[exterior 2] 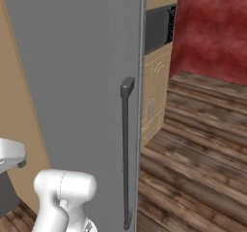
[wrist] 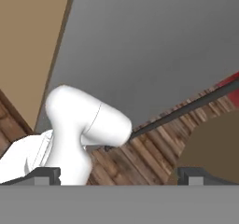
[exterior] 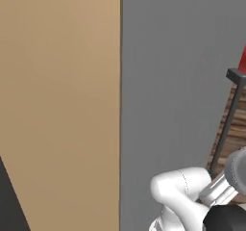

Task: Place the steak on the counter behind the older steak on the same shelf of the fridge to maintain FIFO order. Close the fridge door when finished.

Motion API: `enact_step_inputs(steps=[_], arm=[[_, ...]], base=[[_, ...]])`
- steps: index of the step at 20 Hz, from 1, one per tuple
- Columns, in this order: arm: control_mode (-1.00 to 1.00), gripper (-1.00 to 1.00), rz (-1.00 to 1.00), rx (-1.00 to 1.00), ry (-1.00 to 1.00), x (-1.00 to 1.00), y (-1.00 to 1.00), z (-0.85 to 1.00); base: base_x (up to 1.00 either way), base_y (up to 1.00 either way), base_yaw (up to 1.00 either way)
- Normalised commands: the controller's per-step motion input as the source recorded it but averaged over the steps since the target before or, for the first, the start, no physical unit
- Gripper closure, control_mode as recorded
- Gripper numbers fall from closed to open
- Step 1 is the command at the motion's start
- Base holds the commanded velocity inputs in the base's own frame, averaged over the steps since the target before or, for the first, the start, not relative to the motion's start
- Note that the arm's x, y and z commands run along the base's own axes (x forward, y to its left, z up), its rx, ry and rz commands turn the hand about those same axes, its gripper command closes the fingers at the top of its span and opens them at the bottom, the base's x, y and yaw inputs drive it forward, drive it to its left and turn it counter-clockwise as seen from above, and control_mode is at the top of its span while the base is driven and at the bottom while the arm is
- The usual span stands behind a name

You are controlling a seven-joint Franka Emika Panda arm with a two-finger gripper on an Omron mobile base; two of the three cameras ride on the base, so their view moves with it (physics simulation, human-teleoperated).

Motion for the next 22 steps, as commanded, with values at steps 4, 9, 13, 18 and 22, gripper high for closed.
enact_step_inputs(steps=[4,9,13,18,22], arm=[[-1.00,-1.00,-0.07,0.19,0.00,0.27,-0.44,0.00],[-1.00,-1.00,0.00,0.23,0.00,0.49,-0.41,0.00],[-1.00,-1.00,0.00,0.21,-0.04,0.53,-0.06,0.00],[-1.00,-1.00,0.00,0.17,-0.12,0.49,0.31,0.00],[-1.00,-1.00,0.00,0.20,-0.18,0.51,0.09,0.00]], base=[[0.00,0.00,0.00],[0.00,0.00,0.00],[0.00,0.00,0.00],[0.00,0.00,0.00],[0.00,0.00,0.00]])
